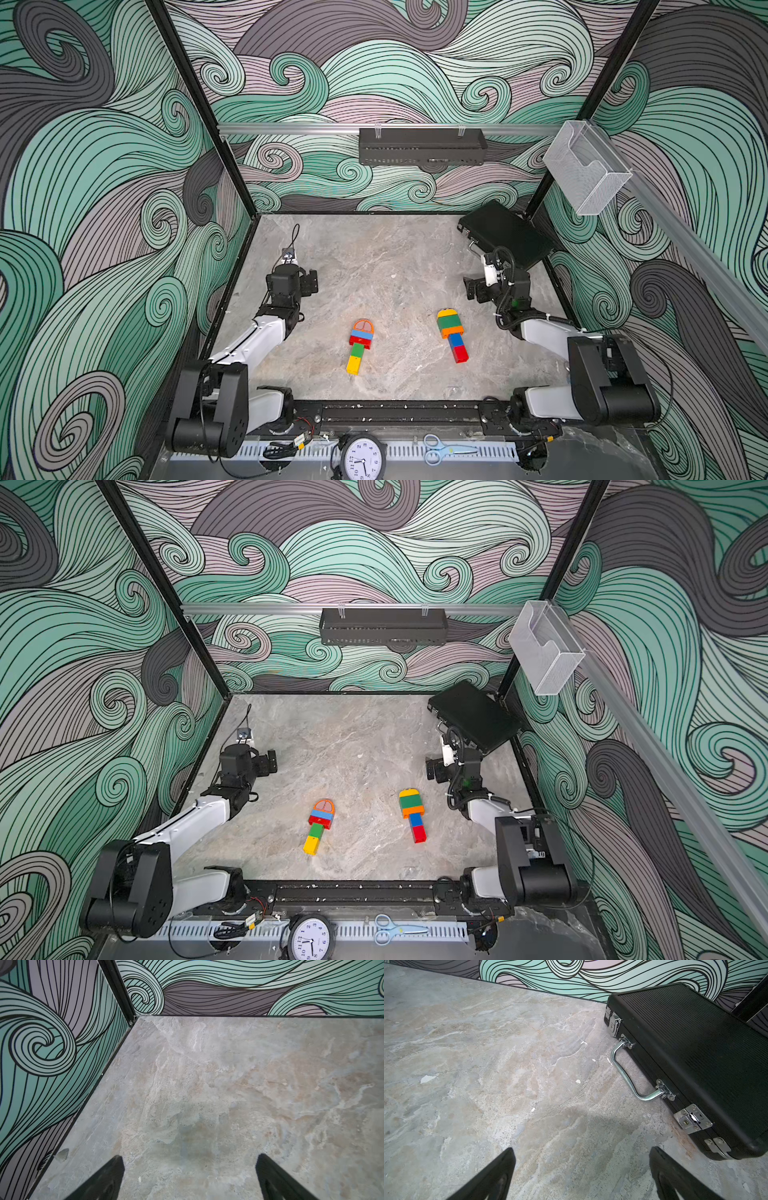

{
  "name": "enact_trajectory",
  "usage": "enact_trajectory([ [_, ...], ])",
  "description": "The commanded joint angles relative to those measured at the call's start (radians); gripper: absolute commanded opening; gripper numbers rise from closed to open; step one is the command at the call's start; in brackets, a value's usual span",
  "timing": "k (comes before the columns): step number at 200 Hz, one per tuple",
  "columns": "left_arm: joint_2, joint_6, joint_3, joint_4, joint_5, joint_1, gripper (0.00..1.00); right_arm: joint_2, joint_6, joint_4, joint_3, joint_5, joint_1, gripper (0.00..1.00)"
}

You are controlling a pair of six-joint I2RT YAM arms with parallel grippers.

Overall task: Assemble an ice cream with lego
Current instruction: Reset both arms

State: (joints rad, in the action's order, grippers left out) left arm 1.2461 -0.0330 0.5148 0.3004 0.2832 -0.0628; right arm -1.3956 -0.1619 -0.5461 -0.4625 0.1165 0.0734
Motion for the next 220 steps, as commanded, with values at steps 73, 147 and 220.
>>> enact_trajectory([
  [73,0.193,-0.011,-0.041,0.295,-0.059,0.065,0.99,-0.029,0.027,-0.242,0.09,0.037,-0.031,0.99],
  [147,0.275,-0.036,-0.036,0.345,-0.067,0.083,0.99,-0.115,0.054,-0.353,0.108,0.021,-0.05,0.99],
  [220,0.275,-0.038,-0.033,0.34,-0.073,0.086,0.99,-0.12,0.058,-0.361,0.11,-0.011,-0.046,0.99],
])
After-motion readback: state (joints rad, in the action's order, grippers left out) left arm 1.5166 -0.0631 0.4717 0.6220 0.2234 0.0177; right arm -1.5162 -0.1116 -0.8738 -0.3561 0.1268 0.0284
